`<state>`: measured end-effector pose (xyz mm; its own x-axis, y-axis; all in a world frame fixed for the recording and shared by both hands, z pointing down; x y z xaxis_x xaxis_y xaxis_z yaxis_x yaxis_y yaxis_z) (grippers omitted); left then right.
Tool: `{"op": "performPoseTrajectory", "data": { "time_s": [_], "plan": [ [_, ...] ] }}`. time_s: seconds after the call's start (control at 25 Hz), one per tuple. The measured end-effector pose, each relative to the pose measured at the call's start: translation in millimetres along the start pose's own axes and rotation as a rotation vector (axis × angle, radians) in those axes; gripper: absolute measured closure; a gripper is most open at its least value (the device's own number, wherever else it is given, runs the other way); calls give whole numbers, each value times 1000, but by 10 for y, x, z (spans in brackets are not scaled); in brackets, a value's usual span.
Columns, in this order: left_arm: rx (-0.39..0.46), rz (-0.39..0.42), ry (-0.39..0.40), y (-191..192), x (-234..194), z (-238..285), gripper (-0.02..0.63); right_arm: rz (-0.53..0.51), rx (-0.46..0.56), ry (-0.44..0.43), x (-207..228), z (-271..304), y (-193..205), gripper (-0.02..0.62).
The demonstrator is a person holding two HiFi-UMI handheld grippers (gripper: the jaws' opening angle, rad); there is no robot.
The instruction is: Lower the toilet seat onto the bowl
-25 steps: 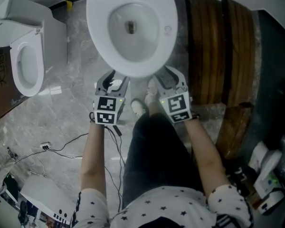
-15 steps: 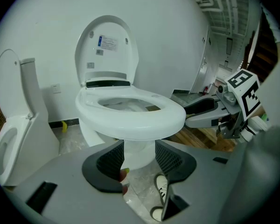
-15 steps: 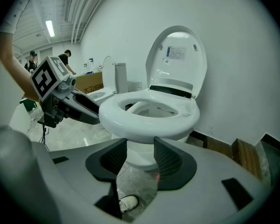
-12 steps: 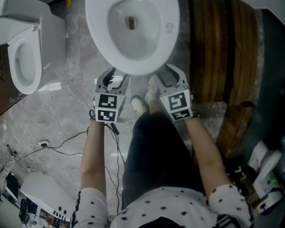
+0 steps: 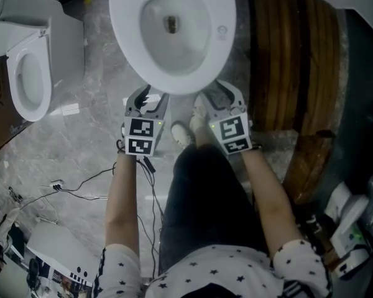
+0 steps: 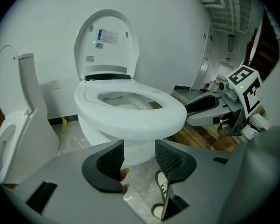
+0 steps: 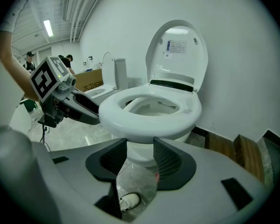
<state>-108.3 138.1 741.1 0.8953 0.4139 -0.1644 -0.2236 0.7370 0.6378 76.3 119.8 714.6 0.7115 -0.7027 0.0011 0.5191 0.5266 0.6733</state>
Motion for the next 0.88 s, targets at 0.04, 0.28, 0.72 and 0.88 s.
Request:
{"op": "performPoseTrajectory", "data": {
  "time_s": [0.04, 0.28, 0.72, 0.88],
  "plan": [
    [-3, -1, -1, 14, 0, 13, 394, 2, -2, -2, 1, 11, 14, 419],
    [-22, -8, -5, 96, -4, 100, 394, 12, -19, -5, 6, 90, 98, 419],
    [-33, -46, -11, 210, -65, 170, 394, 25, -59, -6, 8, 248, 225, 419],
    [-38, -53, -11, 239, -89, 196, 394, 33, -74, -3, 4, 305, 280, 419]
  ]
}}
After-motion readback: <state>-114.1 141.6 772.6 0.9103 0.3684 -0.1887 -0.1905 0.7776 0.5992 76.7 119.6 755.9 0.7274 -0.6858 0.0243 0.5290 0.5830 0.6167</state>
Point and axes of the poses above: the fingertips, and each gripper's own axes: z forward along the fingers, x to its right, y out of its underside, the point moved 6 cm from there along -z, backward along the fingers
